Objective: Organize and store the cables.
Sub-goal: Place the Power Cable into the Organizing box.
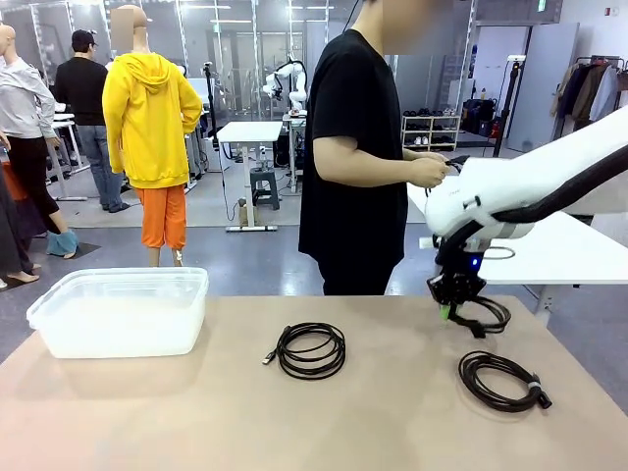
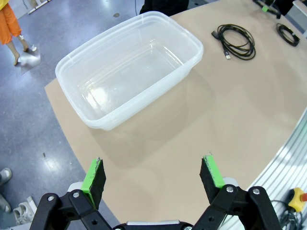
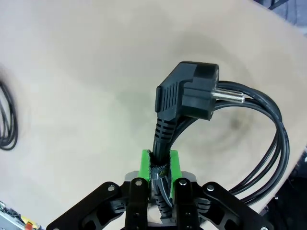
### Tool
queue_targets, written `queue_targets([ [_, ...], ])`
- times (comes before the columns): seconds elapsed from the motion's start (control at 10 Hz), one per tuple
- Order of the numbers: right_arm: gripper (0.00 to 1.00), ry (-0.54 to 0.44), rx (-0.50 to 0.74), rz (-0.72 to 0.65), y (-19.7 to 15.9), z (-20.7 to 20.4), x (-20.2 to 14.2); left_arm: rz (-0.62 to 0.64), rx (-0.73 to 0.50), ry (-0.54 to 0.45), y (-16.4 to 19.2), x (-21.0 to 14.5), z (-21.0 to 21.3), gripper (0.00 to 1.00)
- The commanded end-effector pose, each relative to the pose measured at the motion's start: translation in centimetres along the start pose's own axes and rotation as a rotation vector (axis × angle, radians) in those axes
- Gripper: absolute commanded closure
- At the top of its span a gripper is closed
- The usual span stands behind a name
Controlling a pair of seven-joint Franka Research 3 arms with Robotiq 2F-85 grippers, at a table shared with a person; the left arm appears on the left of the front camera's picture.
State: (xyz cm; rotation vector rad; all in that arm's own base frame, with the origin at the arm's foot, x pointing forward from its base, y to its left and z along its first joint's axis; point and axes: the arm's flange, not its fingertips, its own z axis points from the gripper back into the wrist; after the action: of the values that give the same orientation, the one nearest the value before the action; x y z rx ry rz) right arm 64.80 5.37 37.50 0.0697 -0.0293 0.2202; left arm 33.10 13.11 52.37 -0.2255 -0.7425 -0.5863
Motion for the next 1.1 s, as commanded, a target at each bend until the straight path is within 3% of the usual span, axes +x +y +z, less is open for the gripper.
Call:
queue_targets([
  [0.0,1.0,-0.036,-0.014,0.069,0.3,5.1,-3.3,0.0,0.001,-0.002,0.0,0.0,0.1,0.0],
  [0.4,1.0,-0.17,-0.026,0.422,6.7,9.5,-9.8,0.0,0.001,-0.002,0.0,0.0,0.1,0.0],
  [0.6,1.0,-0.234,-0.054,0.639,12.3,9.8,-13.4,0.0,0.001,-0.002,0.0,0.0,0.1,0.0],
  [1.0,1.0,-0.236,-0.071,1.121,24.3,7.9,-20.1,0.0,0.001,-0.002,0.0,0.0,0.1,0.0],
])
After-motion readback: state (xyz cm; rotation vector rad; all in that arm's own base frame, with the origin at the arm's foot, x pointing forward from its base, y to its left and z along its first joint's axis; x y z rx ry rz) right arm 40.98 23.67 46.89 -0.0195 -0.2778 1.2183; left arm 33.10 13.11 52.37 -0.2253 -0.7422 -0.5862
